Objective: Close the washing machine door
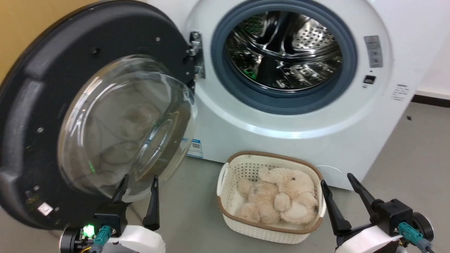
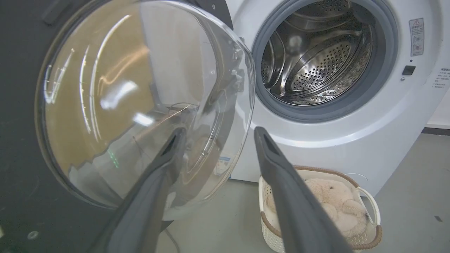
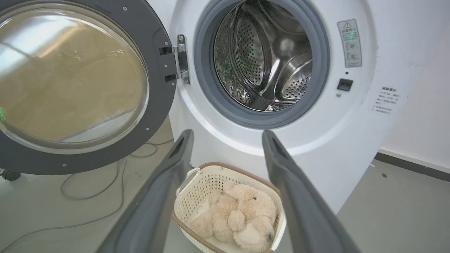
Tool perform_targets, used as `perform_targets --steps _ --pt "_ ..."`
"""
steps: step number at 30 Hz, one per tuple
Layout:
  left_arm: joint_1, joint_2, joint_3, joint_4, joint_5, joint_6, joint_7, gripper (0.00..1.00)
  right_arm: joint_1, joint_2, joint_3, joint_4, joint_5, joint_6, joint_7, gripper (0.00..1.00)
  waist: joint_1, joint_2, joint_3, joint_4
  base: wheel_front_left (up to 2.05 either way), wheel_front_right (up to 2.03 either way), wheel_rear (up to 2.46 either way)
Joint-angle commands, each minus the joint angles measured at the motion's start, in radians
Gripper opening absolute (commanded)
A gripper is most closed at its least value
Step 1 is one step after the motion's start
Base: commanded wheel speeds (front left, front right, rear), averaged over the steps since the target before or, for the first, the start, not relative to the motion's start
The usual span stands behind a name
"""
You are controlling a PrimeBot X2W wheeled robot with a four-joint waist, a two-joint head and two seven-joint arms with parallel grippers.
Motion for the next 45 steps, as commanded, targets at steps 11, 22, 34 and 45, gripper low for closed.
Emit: perform_targets --steps 11,22,34,45 --pt "0.029 0.001 0.011 -0.025 -0.021 0.021 -0.032 1.0 -0.022 -0.015 0.05 0.025 0.027 0.0 -0.028 1.0 0.0 0.0 0.014 0.069 0.0 0.0 0.0" --pt "0.056 0.0 0.019 -0.064 -0.045 0.053 -0.059 1.0 -0.078 -0.04 0.121 0.069 0.063 0.0 -0.053 1.0 0.0 0.0 0.031 0.134 -0.01 -0.01 -0.01" --pt "0.071 0.0 0.011 -0.083 -0.051 0.073 -0.082 1.0 -0.108 -0.05 0.16 0.101 0.096 0.0 -0.08 1.0 0.0 0.0 0.032 0.179 -0.08 -0.08 -0.08" --pt "0.084 0.0 0.008 -0.095 -0.06 0.088 -0.105 1.0 -0.125 -0.062 0.191 0.118 0.123 0.0 -0.104 1.0 0.0 0.0 0.032 0.225 -0.01 -0.01 -0.01"
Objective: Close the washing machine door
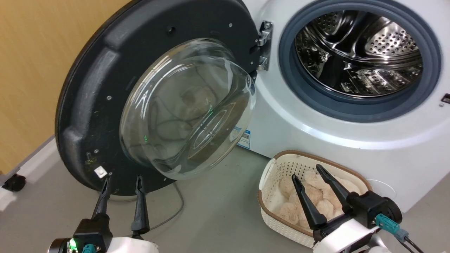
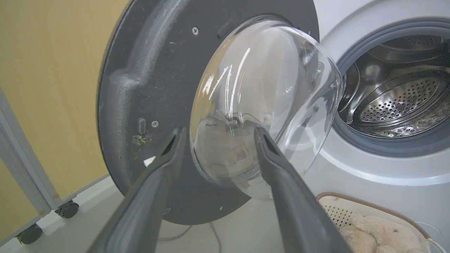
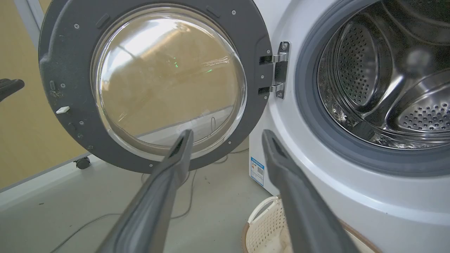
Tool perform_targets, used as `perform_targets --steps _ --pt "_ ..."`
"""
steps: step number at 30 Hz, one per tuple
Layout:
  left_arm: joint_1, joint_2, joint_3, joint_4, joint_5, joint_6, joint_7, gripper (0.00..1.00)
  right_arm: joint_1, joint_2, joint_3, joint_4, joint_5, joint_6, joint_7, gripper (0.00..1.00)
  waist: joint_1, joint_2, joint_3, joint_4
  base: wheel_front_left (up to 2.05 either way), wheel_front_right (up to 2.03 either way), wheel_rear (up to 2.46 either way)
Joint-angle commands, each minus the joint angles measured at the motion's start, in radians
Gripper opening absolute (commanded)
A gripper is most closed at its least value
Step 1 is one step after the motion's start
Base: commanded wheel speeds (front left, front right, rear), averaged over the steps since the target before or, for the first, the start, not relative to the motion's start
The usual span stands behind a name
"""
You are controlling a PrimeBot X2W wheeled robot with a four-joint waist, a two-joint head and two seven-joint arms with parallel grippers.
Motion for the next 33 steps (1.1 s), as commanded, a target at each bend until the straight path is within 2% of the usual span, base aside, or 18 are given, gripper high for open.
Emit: perform_targets --steps 1,33 --pt "0.018 0.0 -0.002 -0.007 -0.009 0.008 -0.01 1.0 -0.015 -0.007 0.007 0.004 0.013 0.0 -0.01 1.0 0.0 0.0 0.001 0.007 0.0 0.0 0.0" --pt "0.037 0.0 -0.009 -0.031 -0.039 0.035 -0.075 1.0 -0.038 -0.025 0.076 0.029 0.056 0.001 -0.075 1.0 0.0 0.0 0.011 0.143 0.0 0.0 0.0"
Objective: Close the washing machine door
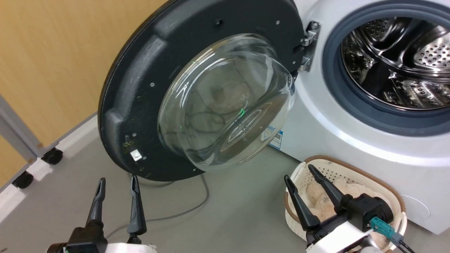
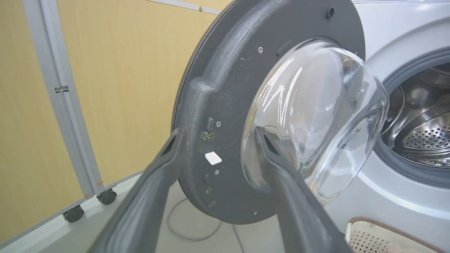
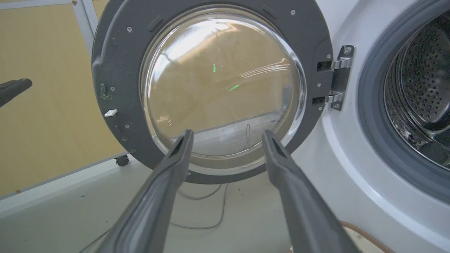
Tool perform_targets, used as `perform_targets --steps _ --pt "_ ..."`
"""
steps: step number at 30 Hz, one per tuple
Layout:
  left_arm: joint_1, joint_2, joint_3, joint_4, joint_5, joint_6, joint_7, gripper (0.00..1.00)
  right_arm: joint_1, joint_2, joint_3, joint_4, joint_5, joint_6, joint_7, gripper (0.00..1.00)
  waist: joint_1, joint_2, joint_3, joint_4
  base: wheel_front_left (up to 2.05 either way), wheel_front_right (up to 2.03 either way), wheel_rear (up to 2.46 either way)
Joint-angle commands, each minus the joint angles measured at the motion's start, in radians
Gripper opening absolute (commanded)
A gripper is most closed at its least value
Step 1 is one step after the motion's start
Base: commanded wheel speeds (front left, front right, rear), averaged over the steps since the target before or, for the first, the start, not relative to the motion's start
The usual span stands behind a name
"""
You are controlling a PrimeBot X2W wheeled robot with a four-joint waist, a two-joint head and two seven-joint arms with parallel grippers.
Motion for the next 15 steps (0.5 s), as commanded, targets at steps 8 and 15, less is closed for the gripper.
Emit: perform_targets --steps 8,15 --pt "0.013 0.0 -0.002 -0.001 0.0 0.0 -0.006 1.0 -0.015 -0.006 0.003 0.003 0.008 0.001 -0.009 1.0 0.0 0.0 -0.001 0.0 0.0 0.0 0.0" --pt "-0.003 0.0 0.021 -0.031 0.0 -0.018 -0.006 0.0 -0.012 -0.004 -0.001 0.0 0.003 0.001 -0.009 1.0 0.0 0.0 -0.002 0.0 0.0 0.0 0.0"
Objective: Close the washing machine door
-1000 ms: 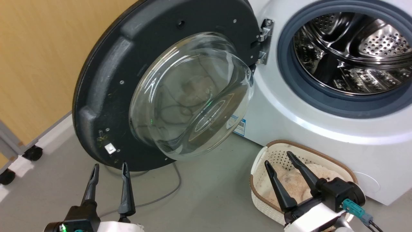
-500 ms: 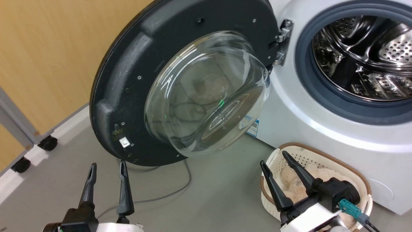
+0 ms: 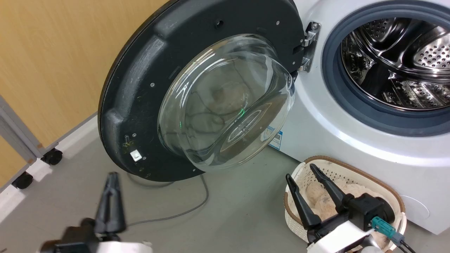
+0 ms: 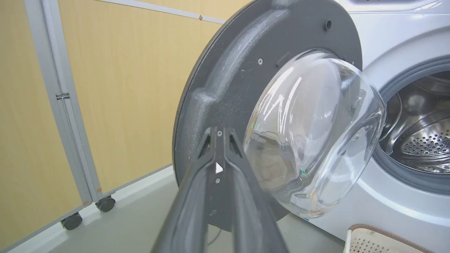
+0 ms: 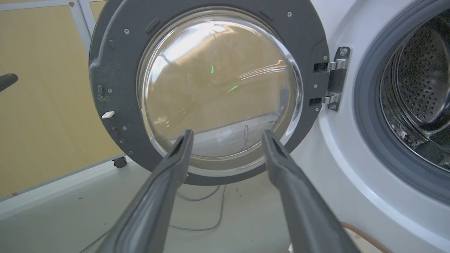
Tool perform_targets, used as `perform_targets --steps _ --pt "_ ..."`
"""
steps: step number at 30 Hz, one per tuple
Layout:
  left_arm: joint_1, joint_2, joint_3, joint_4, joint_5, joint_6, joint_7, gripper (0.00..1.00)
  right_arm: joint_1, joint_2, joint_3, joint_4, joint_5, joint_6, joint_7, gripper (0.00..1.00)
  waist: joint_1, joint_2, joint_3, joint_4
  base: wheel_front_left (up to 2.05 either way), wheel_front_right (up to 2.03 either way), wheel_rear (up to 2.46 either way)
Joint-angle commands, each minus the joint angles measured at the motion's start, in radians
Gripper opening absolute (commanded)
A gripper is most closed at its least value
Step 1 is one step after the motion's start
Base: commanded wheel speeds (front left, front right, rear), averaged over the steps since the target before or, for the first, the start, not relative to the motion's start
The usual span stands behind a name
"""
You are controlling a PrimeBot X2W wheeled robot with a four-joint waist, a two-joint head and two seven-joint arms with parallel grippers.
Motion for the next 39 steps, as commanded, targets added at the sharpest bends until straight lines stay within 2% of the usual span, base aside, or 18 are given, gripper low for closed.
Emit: perform_targets --steps 1,5,8,9,10,14,22,25,29,33,39 --pt "-0.015 0.004 0.023 -0.015 -0.006 -0.01 -0.006 0.0 -0.008 -0.004 -0.002 -0.004 -0.001 0.001 -0.004 1.0 0.0 0.0 0.0 0.0 0.0 0.0 0.0" --pt "-0.066 0.038 0.073 -0.027 -0.019 -0.047 -0.006 0.0 0.007 -0.001 -0.017 -0.013 -0.006 0.001 -0.004 1.0 0.0 0.0 0.002 0.001 0.0 0.0 0.0" --pt "-0.136 0.076 0.127 0.008 -0.073 -0.087 -0.006 0.0 0.028 -0.001 -0.039 -0.026 -0.015 0.001 -0.004 1.0 0.0 0.0 0.012 0.001 0.0 0.0 0.0" --pt "-0.165 0.086 0.148 0.029 -0.106 -0.101 -0.005 0.0 0.034 -0.001 -0.047 -0.031 -0.018 0.001 -0.004 1.0 0.0 0.0 0.018 0.0 0.0 0.0 0.0" --pt "-0.266 0.107 0.211 0.092 -0.22 -0.129 0.036 0.0 0.052 -0.005 -0.074 -0.048 -0.029 0.001 -0.004 1.0 0.0 0.0 0.035 -0.001 0.0 0.0 0.0" --pt "-0.409 0.154 0.276 0.214 -0.363 -0.154 0.156 0.0 0.08 -0.006 -0.11 -0.078 -0.043 0.001 0.004 1.0 0.0 0.0 0.053 -0.004 0.0 0.0 0.0" --pt "-0.627 0.214 0.417 0.513 -0.677 -0.16 0.427 0.0 0.083 -0.009 -0.115 -0.129 -0.057 0.001 0.031 1.0 0.0 0.0 0.091 -0.062 0.0 0.0 0.0" --pt "-0.687 0.21 0.462 0.595 -0.785 -0.146 0.521 0.0 0.082 -0.012 -0.117 -0.136 -0.057 0.001 0.035 1.0 0.0 0.0 0.099 -0.074 0.0 0.0 0.0" --pt "-0.765 0.172 0.542 0.679 -0.962 -0.109 0.652 0.0 0.079 -0.014 -0.118 -0.144 -0.057 0.001 0.038 1.0 0.0 0.0 0.108 -0.084 0.0 0.0 0.0" --pt "-0.777 0.176 0.542 0.708 -1.035 -0.127 0.779 0.0 0.073 -0.014 -0.117 -0.146 -0.058 0.001 0.041 1.0 0.0 0.0 0.113 -0.092 0.0 0.0 0.0" --pt "-0.722 0.194 0.502 0.691 -1.068 -0.171 0.933 0.0 0.076 -0.009 -0.126 -0.138 -0.056 0.001 0.037 1.0 0.0 0.0 0.098 -0.097 0.0 0.0 0.0"
